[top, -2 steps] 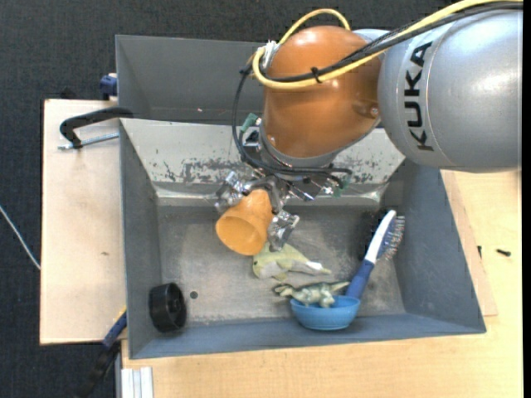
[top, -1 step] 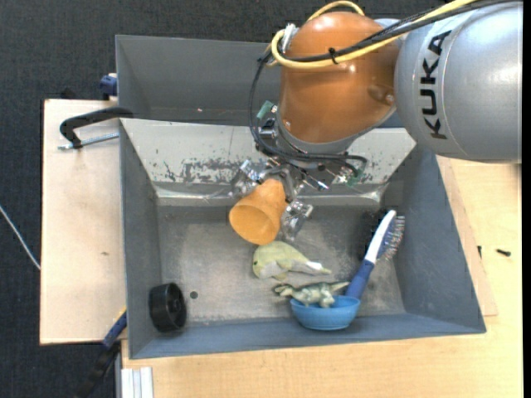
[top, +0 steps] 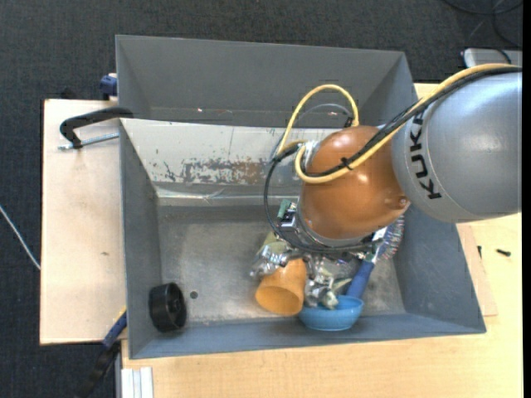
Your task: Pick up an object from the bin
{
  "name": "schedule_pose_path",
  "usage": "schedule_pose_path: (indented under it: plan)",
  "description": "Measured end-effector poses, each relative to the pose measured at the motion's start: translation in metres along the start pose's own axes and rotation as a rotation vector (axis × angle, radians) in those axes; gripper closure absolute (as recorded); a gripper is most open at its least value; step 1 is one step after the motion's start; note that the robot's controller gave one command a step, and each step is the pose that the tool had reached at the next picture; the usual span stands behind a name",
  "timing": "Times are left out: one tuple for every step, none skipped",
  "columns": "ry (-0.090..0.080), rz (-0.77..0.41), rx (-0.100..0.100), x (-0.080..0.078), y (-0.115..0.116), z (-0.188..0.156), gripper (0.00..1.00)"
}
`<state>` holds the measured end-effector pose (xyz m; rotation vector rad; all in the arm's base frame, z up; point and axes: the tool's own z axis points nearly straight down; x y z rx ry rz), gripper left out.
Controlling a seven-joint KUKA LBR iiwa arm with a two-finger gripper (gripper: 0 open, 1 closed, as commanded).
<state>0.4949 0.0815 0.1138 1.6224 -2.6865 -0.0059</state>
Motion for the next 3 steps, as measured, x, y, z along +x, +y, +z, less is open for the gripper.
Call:
schedule_pose_path:
  plan:
    - [-0.004,0.000,0.005,-0.001,-0.001,-0.003,0.00]
    - [-0.008,0.000,0.010,-0.002,-0.003,-0.004,1.00]
    - [-0.012,0.104,0.015,-0.009,-0.005,-0.122,1.00]
